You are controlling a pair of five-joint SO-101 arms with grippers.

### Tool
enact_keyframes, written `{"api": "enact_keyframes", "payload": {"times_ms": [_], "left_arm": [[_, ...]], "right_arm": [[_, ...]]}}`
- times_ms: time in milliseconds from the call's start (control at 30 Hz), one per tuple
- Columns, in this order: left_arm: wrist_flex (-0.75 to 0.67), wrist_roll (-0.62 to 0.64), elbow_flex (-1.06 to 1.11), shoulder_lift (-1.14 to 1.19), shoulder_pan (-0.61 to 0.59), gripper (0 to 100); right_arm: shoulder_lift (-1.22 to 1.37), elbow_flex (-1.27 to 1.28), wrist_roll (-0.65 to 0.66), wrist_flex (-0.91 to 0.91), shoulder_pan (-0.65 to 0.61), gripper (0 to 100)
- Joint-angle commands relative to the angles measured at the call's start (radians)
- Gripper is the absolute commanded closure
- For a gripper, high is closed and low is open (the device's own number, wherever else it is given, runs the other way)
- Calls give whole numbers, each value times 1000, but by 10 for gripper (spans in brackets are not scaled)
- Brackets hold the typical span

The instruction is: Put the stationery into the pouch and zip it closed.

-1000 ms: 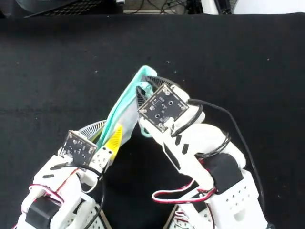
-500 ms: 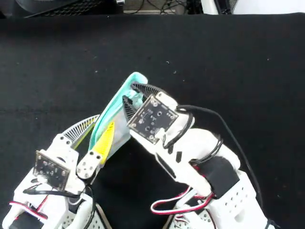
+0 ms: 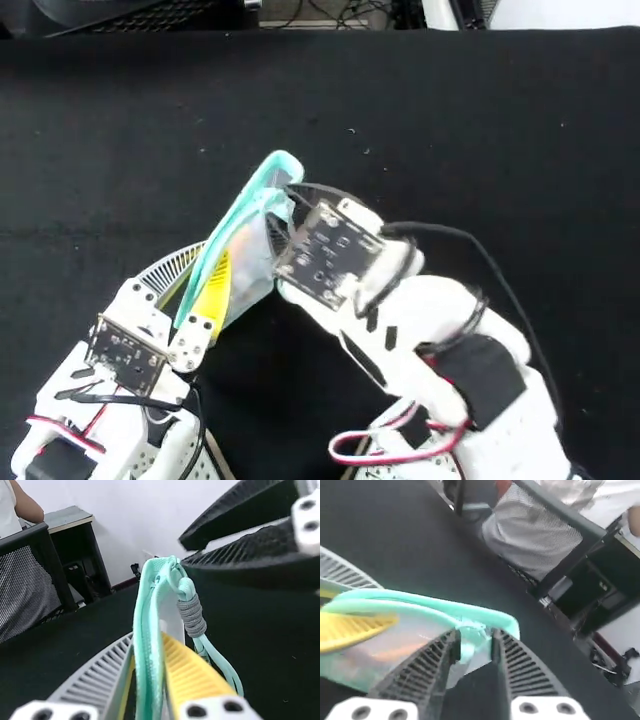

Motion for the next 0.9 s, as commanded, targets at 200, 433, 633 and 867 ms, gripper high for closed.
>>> {"api": "enact_keyframes", "payload": {"times_ms": [200,433,633,867], "left_arm": [[-6,-12,7,3,2,967],[-5,-15,7,3,-1,967],[-2,-11,8,3,1,967],[0,-11,8,3,-1,967]], "right_arm": [[-13,25,2,60,-11,814],[-13,183,-72,-167,-11,815],[-13,211,-114,-276,-6,815],[-13,209,-98,-301,-5,876]]}}
